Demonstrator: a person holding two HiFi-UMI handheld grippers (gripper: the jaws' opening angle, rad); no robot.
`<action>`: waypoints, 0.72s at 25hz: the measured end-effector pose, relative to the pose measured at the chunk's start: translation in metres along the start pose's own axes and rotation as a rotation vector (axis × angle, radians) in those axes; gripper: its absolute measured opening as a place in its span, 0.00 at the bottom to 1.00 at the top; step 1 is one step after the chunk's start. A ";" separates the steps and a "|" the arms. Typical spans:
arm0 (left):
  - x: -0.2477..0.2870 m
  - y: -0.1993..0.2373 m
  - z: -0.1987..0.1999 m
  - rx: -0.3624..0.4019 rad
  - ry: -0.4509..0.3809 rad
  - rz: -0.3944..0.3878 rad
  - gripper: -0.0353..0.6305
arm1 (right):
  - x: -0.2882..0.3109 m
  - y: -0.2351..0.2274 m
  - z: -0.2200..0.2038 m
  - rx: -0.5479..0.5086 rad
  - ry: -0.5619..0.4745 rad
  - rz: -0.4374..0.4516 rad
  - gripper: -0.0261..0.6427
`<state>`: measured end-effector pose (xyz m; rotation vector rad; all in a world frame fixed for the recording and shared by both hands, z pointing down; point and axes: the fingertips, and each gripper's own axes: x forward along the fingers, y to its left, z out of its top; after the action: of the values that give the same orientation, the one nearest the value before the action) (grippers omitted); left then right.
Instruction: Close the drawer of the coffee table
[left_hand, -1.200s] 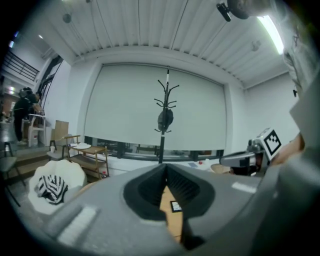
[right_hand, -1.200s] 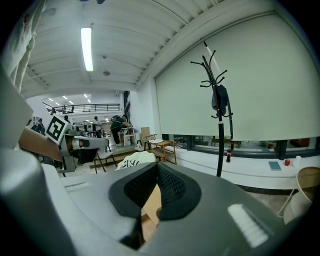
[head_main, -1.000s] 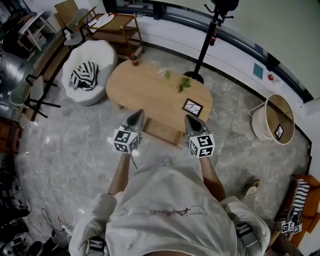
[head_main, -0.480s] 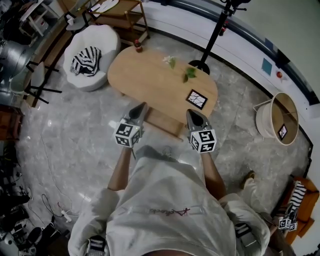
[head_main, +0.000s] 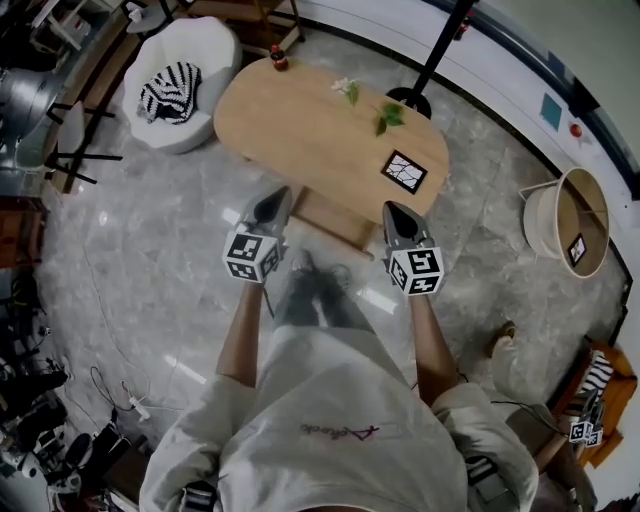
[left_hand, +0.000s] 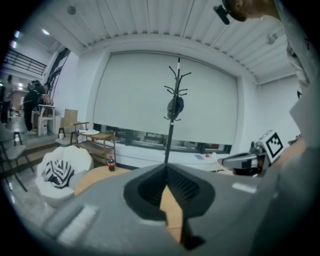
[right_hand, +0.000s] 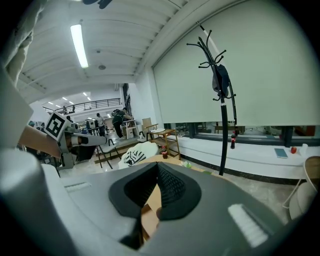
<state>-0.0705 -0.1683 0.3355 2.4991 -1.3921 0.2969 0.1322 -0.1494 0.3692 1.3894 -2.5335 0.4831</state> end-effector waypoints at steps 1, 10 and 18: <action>0.001 0.004 -0.005 -0.004 0.006 0.003 0.05 | 0.002 -0.002 -0.005 0.005 0.005 -0.004 0.05; 0.014 0.041 -0.064 -0.032 0.073 0.013 0.05 | 0.031 -0.009 -0.056 0.042 0.040 -0.027 0.05; 0.039 0.051 -0.119 -0.056 0.114 -0.013 0.05 | 0.053 -0.021 -0.105 0.057 0.085 -0.044 0.05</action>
<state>-0.0996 -0.1857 0.4666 2.4052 -1.3204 0.3857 0.1244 -0.1608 0.4873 1.4103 -2.4347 0.5973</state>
